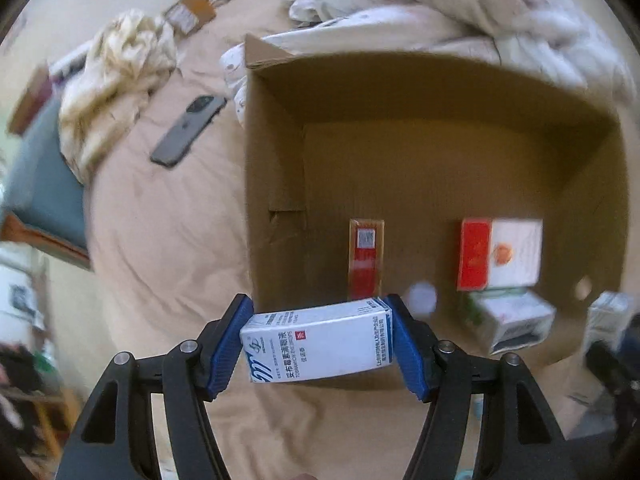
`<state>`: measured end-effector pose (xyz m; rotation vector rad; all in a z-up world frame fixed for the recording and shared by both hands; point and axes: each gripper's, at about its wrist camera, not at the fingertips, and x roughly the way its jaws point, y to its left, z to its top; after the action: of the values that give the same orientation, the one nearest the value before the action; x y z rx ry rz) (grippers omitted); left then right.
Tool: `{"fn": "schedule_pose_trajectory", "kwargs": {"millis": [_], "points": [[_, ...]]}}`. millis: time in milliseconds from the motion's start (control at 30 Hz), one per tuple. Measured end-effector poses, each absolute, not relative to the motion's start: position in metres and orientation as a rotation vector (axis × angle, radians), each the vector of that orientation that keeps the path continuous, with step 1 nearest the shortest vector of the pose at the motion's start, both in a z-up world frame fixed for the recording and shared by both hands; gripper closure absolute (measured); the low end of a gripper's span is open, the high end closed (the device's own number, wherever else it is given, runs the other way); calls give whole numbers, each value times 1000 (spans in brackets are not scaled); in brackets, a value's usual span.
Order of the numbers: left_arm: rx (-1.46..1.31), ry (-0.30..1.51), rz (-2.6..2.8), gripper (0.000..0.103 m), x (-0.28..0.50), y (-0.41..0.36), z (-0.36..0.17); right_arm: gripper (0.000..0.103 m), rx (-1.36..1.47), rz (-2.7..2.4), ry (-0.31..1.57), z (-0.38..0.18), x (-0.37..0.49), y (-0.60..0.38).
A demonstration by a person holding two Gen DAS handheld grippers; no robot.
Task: Organize objects
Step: 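Carry the white box into the cardboard box with the left gripper while the right carries its box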
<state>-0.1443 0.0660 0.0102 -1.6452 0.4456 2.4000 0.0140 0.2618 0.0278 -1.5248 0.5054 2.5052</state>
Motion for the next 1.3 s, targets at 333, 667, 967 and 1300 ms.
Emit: {"fn": "schedule_pose_trajectory", "kwargs": {"millis": [333,667,967,1300], "points": [[-1564,430,2393,39,-134,73,21,75,-1478,2491,467,32,-6,274],[-1522,324,2369,39,-138,83,25,75,-1458,2484,442,26,-46,287],[-1524,437,2267,39,-134,116,-3,75,-1486,2428,399,15,-57,286],[-1577,377,2159,39,-137,125,-25,75,-1537,2374,384,4,-56,291]]}}
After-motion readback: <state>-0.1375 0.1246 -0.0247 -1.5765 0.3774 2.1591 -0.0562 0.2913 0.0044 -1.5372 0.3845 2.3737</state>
